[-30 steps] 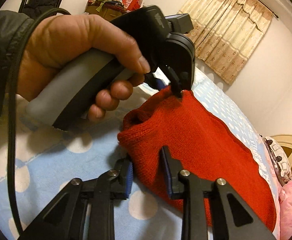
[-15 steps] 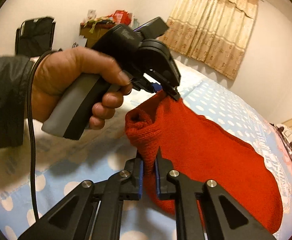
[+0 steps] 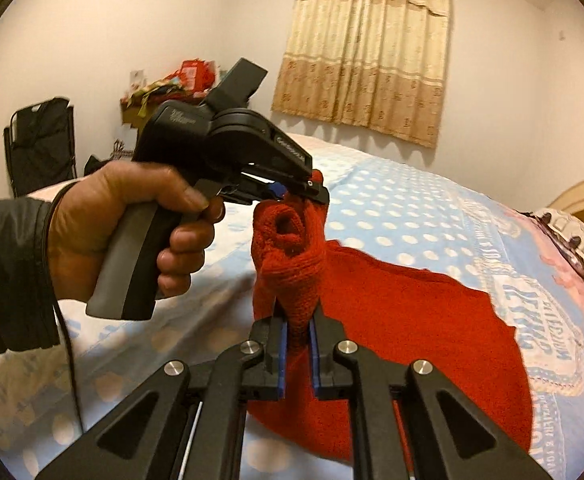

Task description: Fold small clothes

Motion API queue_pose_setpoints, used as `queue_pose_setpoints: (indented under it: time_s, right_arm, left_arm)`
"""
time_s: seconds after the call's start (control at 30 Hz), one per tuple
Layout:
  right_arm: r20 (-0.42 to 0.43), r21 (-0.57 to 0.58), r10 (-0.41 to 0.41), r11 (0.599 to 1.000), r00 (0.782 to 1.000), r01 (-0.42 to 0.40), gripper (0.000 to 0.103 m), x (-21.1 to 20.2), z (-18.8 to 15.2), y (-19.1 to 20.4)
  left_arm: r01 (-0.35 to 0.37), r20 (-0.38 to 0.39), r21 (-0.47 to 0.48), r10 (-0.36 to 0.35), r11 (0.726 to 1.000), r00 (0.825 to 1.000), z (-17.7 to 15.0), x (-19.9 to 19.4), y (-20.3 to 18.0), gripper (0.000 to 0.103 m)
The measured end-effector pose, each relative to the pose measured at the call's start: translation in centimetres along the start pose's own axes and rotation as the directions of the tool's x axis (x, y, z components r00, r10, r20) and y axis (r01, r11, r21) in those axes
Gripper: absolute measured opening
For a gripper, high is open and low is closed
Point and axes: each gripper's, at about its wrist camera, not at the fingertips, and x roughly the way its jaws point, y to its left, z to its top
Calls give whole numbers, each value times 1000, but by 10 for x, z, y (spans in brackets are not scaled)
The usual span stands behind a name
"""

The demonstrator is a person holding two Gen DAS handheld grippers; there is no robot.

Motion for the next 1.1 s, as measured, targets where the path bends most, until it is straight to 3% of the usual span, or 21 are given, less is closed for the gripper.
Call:
queue_pose_setpoints:
  time_s: [0.3,0.7,0.97,1.1]
  right_arm:
    - [15,81,-43,996,999,42,8,-15,-6,-44]
    - [-28,199,-120,972,992,123,7,-36,-33,-100]
    - [-129,375,-111,914,985,152,7,-42,-73,-146]
    - [-171,482,-48,867,984,126,8,-39,-92,-169]
  left_arm:
    - [43,-21,82,-41,996,999,5,38,-56,14]
    - [113,-131,194,-88,974,987,-13,103,-128,14]
    - [111,-230,273,-47,955,972,-43,151,-162,14]
    - [53,-244,394,49,918,968,-56,163,-184,18]
